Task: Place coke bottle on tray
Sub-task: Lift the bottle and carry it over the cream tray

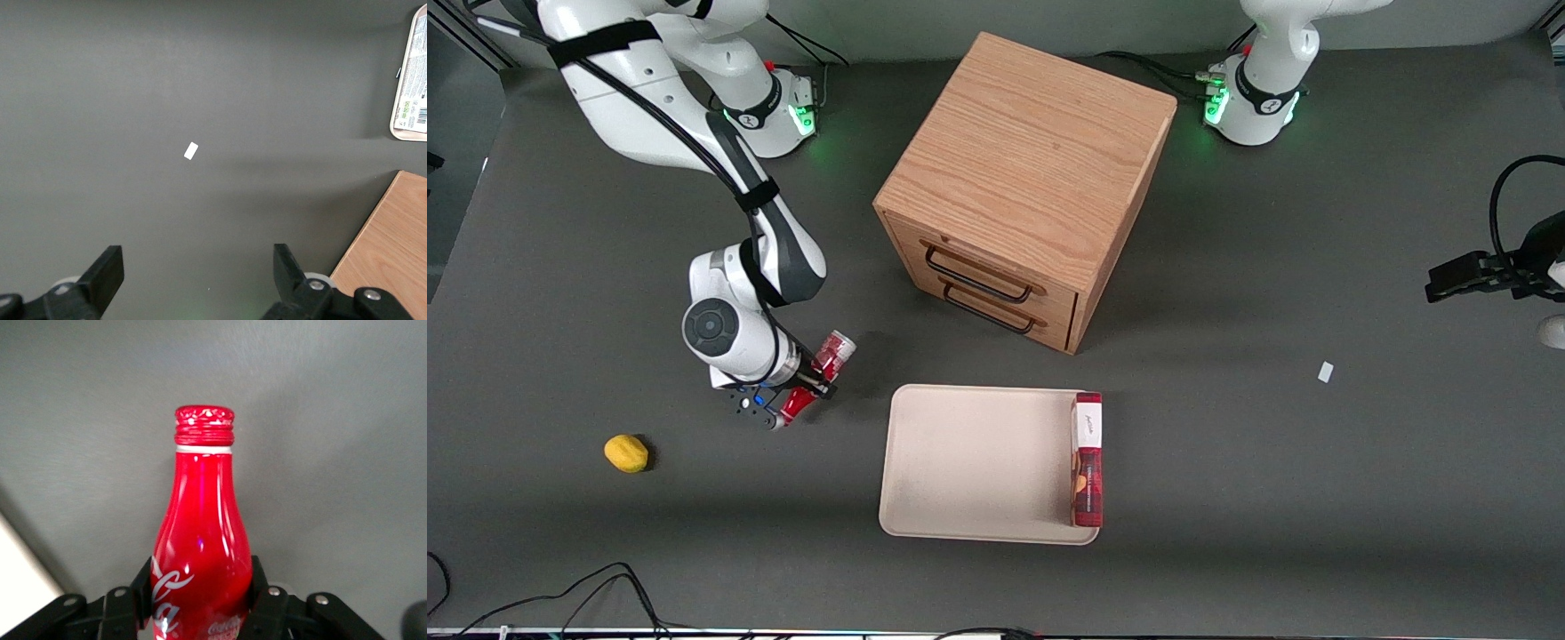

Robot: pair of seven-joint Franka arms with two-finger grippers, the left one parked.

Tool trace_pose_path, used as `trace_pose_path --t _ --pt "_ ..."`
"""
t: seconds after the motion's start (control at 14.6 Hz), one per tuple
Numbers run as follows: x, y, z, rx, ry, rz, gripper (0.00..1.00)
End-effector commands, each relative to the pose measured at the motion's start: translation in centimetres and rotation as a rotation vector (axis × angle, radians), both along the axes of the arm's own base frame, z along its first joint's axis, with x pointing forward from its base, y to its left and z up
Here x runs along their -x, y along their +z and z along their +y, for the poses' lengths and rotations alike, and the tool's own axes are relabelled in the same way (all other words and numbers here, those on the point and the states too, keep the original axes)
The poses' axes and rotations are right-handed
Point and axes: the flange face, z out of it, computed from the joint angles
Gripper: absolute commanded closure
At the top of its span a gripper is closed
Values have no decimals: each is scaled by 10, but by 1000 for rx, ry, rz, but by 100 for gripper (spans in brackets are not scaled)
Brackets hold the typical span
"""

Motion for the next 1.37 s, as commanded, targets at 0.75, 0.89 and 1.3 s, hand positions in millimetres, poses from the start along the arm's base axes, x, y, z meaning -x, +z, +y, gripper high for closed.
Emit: trace_pose_path --t 0.75,0.89,1.3 --pt "-92 198 66 -84 263 -116 100" --pt "-96 201 91 -105 311 -151 100" --pt "-120 145 124 -116 567 -257 100"
